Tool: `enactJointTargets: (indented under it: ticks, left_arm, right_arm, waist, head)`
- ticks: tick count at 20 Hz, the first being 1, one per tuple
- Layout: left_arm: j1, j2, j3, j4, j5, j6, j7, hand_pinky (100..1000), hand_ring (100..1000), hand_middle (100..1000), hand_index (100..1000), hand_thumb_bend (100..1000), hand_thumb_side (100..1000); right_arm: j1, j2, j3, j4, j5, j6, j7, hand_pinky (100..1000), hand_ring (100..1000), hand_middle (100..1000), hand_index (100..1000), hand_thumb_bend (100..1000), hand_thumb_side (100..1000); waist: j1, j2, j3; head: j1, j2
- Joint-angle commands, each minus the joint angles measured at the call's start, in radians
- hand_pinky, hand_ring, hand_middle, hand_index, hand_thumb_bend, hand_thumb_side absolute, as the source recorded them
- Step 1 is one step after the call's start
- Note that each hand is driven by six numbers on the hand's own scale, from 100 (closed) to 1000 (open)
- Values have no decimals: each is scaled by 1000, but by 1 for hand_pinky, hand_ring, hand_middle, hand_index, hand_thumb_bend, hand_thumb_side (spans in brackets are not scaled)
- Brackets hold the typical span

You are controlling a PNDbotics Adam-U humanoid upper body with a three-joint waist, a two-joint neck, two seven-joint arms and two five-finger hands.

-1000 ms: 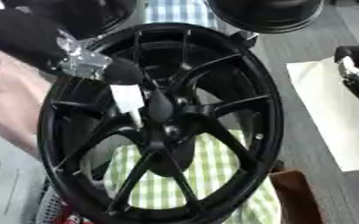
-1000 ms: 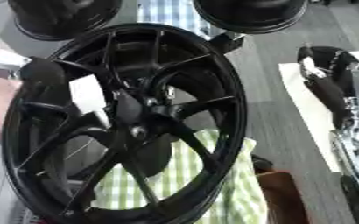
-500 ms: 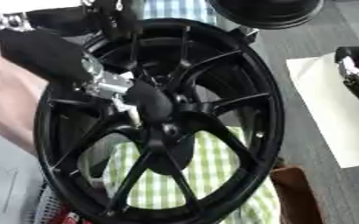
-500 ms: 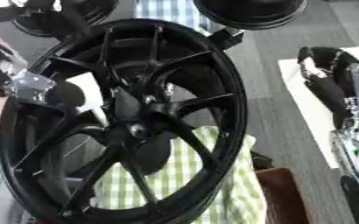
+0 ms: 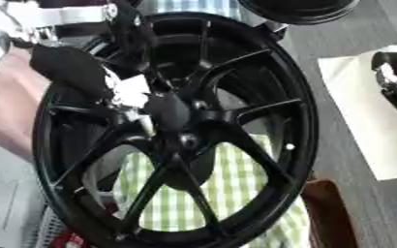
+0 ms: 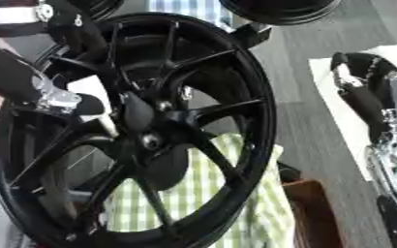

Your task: Pull the pin out of the wheel hub.

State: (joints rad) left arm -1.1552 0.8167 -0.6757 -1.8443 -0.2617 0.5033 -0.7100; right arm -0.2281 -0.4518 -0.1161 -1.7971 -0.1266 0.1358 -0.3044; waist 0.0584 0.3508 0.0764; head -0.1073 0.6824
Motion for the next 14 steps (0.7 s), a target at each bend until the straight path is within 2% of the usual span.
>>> enactJointTargets:
  ticks: [1, 14]
  left_arm:
    - [-6, 17, 9, 8, -20, 44, -70, 796, 759, 745, 841, 595, 560]
    - [12, 26, 14, 22, -30, 35, -81, 793, 756, 742, 838, 587, 559]
  right_arm:
    - [-9, -11, -5, -11, -7, -2, -4, 823, 757, 613, 699, 276, 428]
    - [-9, -9, -5, -11, -7, -2, -4, 823, 757, 613, 699, 275, 429]
  waist:
    - [-5, -13, 2]
    - [-7, -7, 4]
  head:
    - [6, -13]
    - [9, -15]
